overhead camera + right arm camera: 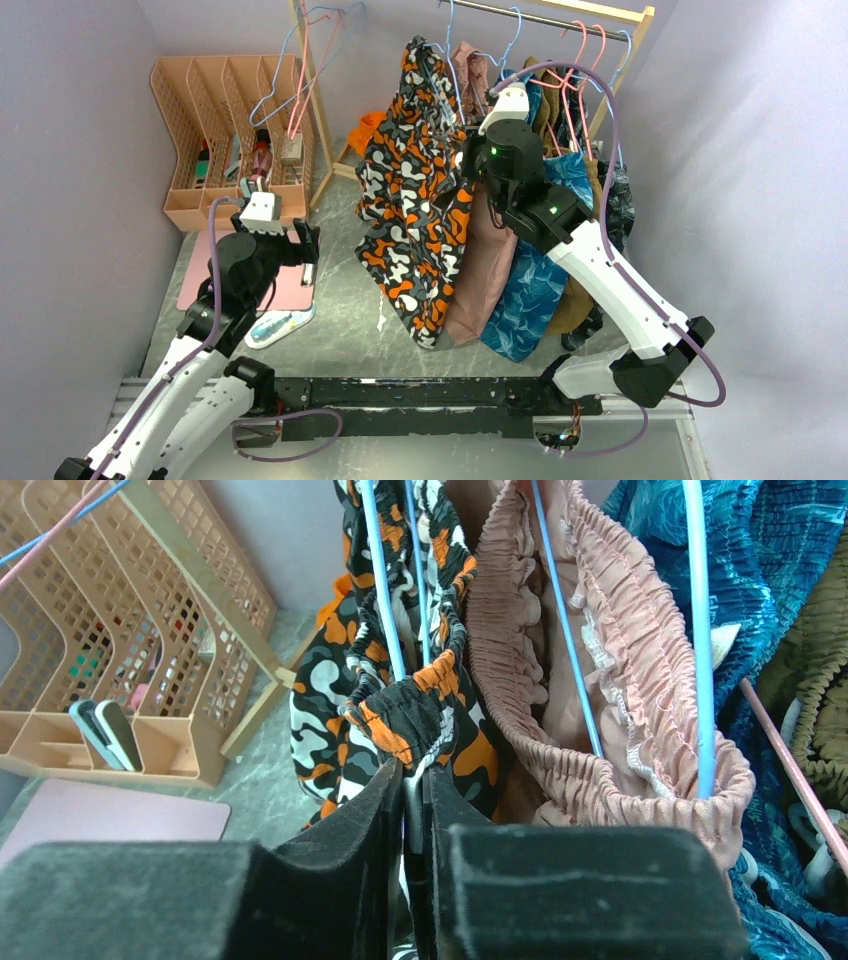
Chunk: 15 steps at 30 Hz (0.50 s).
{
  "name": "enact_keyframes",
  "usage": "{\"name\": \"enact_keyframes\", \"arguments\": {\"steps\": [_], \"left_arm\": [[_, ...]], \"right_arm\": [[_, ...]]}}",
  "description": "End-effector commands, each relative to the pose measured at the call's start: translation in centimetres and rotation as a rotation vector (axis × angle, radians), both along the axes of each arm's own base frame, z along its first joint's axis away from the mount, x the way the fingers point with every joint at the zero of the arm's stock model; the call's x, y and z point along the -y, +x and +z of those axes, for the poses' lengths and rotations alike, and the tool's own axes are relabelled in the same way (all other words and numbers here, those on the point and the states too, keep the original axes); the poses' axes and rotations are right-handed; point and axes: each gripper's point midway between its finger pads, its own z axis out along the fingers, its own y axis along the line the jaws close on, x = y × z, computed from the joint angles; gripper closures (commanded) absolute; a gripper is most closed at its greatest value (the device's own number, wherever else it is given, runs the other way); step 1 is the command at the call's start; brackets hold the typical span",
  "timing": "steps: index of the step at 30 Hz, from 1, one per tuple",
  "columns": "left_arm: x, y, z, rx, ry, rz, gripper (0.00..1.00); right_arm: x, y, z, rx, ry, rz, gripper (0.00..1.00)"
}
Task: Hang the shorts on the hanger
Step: Reset both arms
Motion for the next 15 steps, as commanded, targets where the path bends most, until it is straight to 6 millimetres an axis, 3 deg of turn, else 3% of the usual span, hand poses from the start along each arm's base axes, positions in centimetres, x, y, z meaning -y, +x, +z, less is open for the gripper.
{"name": "enact_keyframes", "arguments": {"steps": [1, 5, 15], "left_arm": [[-0.5, 0.0, -0.3, -0.004, 0.021, 0.018, 0.11], [-0.4, 0.1, -0.4, -0.010, 0.023, 0.015, 0.11], [-0.6, 0.1, -0.6, -0.019, 0.028, 0.023, 0.11]], "right_arm": [[1.3, -0.3, 2.2, 0.048, 0.038, -0.053, 0.88], [2.0, -0.7, 2.0, 0.036, 0.038, -0.074, 1.00], [2.7, -1.5, 1.6, 0.009, 0.047, -0.093, 1.00]]}}
